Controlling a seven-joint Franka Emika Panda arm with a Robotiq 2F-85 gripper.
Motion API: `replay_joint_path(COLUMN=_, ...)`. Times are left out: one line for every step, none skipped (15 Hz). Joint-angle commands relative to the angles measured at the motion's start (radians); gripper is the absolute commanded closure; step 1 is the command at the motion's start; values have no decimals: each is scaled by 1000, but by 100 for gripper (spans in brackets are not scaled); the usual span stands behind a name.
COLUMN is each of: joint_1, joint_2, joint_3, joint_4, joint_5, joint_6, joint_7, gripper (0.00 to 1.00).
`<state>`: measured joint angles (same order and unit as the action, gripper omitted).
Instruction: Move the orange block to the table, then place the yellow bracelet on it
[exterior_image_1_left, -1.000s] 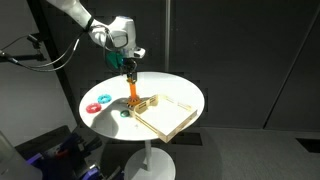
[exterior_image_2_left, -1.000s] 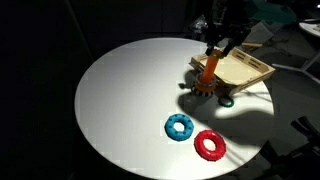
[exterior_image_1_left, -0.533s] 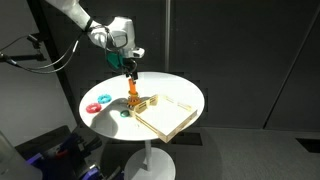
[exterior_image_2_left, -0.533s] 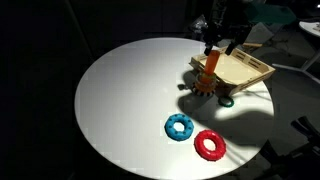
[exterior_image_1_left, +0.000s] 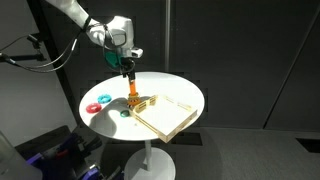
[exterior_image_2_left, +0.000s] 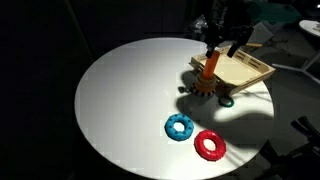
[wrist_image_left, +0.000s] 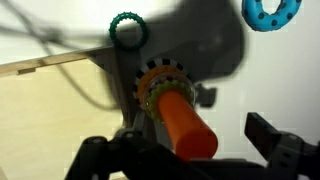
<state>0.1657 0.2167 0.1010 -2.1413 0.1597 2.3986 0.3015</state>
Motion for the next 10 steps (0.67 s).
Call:
replay_joint_path(joint_1=-7, joint_2=-62, joint_3=1, joint_4=-2, joint_5=-13, joint_6=-86, joint_7=-2, gripper=0)
replay_joint_path(joint_1=-3, joint_2=-78, joint_3=-4, joint_4=-5, joint_5=-38, joint_6=-105, joint_7=14, gripper=0)
replay_joint_path(joint_1=-2, joint_2=-96, joint_3=-6, joint_4=-6, joint_5=-61, joint_6=-132, joint_7=24, gripper=0)
replay_joint_path(joint_1=-2, joint_2=-114, joint_3=-8, joint_4=-7, joint_5=-83, joint_6=-155, joint_7=30, gripper=0)
replay_joint_path(joint_1=-2, joint_2=-131, joint_3=-9, joint_4=-8, joint_5=-111, joint_6=-179, joint_7=34, gripper=0)
replay_joint_path(joint_1=-3, joint_2=-147, joint_3=-9, joint_4=-8, joint_5=-134, joint_6=-198, joint_7=40, gripper=0)
replay_joint_path(joint_1=-5, joint_2=-166, joint_3=-9, joint_4=-8, joint_5=-159, joint_6=-218, joint_7=44, gripper=0)
replay_joint_path(joint_1=-9, joint_2=-184, joint_3=-8, joint_4=-9, joint_5=-175, joint_6=-234, joint_7=46, gripper=0)
replay_joint_path(joint_1=-12, joint_2=-201, joint_3=-6, joint_4=-10, joint_5=-191, joint_6=-246, joint_7=48, gripper=0)
replay_joint_path(joint_1=-16, joint_2=-214, joint_3=-5, joint_4=-9, joint_5=-202, joint_6=-259, joint_7=48, gripper=0)
